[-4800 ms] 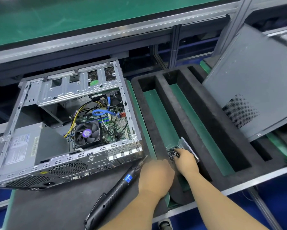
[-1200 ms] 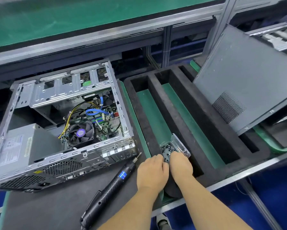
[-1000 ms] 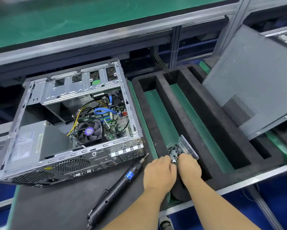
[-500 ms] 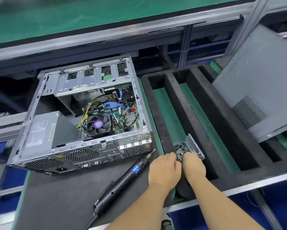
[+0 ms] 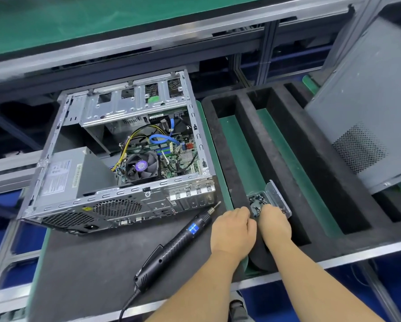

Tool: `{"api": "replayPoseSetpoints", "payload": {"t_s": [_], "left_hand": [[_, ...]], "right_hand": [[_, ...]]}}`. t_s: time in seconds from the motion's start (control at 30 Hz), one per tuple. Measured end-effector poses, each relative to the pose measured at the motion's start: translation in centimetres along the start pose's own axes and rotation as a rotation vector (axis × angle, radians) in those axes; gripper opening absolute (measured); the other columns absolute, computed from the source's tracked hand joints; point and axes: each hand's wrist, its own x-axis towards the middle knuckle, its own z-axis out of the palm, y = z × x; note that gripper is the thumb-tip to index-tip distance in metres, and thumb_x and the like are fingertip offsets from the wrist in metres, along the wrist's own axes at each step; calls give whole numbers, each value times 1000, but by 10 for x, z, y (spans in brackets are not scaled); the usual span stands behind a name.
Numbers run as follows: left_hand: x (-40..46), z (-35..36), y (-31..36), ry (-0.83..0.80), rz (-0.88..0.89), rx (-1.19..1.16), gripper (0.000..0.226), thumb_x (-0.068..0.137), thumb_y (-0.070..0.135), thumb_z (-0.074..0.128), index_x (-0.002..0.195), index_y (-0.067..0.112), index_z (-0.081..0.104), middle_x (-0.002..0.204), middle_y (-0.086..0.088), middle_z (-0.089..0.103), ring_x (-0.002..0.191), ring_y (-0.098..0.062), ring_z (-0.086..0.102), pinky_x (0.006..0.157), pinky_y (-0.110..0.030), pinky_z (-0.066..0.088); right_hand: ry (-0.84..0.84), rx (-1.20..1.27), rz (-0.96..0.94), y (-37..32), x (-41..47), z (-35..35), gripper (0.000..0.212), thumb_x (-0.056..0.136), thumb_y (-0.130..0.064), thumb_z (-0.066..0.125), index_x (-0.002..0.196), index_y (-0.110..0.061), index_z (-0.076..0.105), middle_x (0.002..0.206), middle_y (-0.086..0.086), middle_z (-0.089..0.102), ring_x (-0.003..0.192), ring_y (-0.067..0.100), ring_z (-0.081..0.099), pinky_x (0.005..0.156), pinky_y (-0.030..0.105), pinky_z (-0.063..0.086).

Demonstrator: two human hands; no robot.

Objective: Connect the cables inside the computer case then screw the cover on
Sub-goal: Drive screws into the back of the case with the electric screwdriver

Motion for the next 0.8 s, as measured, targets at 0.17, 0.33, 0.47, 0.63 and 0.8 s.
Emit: {"api": "replayPoseSetpoints", "payload": {"t_s": [0.17,0.33,0.47,0.63,0.8], "left_hand": [[2,1,0,-17,-28,-6,15,90,30,40,79,20,46,67,9,40,67,-19,39,60,-33,28],[6,1,1,-25,-52,-7,17,92,33,40,83,21,48,72,9,46,70,-17,40,61,-34,30],[3,-2,2,-58,-83,-50,18,91,32,39,83,21,50,74,6,55,73,-19,48,62,-34,36],[-1,-28,6,-41,-310,-560,22,91,23,40,77,27,57,77,12,62,75,-5,54,69,-30,42],[-34,-75,-37,306,-505,-855,27,89,17,46,67,29,57,64,10,60,61,-4,49,56,-20,38]], "right_hand": [[-29,86,72,2,4,-1,18,93,4,48,100,-5,62,100,13,67,74,28,52,62,33,45],[10,192,111,1,3,-4,15,94,-2,52,93,-3,67,89,14,67,70,28,54,61,28,44],[151,339,34,-1,-10,-16,21,99,-12,54,88,-1,68,85,12,69,68,22,53,60,27,38],[347,667,-7,-18,-45,-47,32,89,-12,57,57,-4,56,47,1,50,48,19,41,58,32,46],[394,934,-174,-83,-120,-31,13,86,-21,62,74,-23,61,51,-6,53,50,8,46,54,29,42]]}}
